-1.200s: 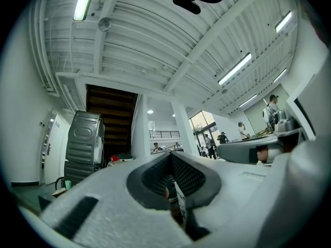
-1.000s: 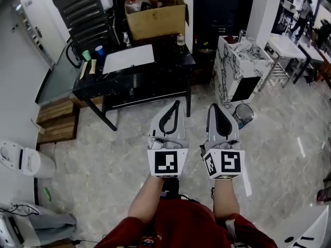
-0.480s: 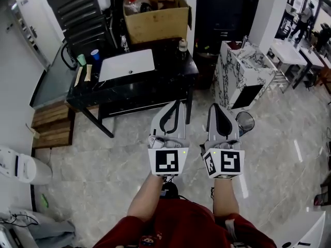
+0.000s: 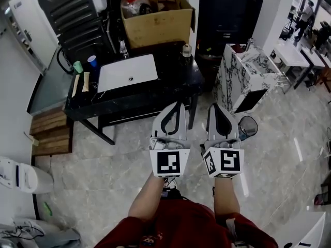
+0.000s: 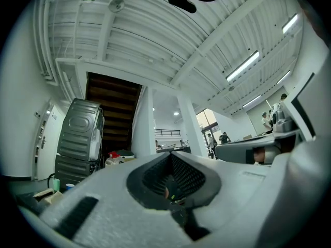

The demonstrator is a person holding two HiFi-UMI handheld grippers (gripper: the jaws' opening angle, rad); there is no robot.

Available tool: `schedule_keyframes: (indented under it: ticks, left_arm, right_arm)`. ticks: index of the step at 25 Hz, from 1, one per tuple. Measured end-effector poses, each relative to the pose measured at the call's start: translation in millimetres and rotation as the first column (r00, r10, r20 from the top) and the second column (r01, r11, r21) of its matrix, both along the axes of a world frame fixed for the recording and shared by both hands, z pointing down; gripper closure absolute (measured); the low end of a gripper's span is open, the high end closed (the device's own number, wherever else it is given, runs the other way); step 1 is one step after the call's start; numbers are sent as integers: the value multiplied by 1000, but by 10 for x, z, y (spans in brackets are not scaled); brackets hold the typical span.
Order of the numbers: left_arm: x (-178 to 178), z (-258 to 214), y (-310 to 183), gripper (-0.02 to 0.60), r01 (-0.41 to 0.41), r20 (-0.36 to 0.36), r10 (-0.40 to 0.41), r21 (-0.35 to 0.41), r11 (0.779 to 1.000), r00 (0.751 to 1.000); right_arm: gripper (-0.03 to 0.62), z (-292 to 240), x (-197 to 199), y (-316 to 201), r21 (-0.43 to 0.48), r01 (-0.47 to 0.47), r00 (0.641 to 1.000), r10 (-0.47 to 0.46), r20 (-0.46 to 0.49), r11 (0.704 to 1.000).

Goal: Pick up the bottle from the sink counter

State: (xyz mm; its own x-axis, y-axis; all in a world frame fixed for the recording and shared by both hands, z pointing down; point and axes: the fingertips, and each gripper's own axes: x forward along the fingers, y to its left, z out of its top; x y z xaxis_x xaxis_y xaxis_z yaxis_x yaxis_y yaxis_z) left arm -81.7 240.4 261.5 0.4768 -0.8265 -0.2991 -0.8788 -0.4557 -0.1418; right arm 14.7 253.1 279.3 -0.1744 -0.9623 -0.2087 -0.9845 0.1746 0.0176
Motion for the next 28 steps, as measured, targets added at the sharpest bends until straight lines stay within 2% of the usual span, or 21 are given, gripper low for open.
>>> schedule_keyframes:
  ticks: [13,18,28]
  left_arm:
    - [-310,-25,-966,578,-35,-14,35,19,999,999]
    - [-379,-9,-1204,578,-48,-35,48,2,999,998]
    - [-382,46,-1510,578,-56,-16,56,3,998,998]
  right_arm:
    - [592,-18,-366,-925,4,-12,1000,12,-20,1000]
    - [592,-10,-433,-1154,1,-30,999,30,-25,1000]
    - [594,33,-434,-1444,17,-40,999,40,-1,999]
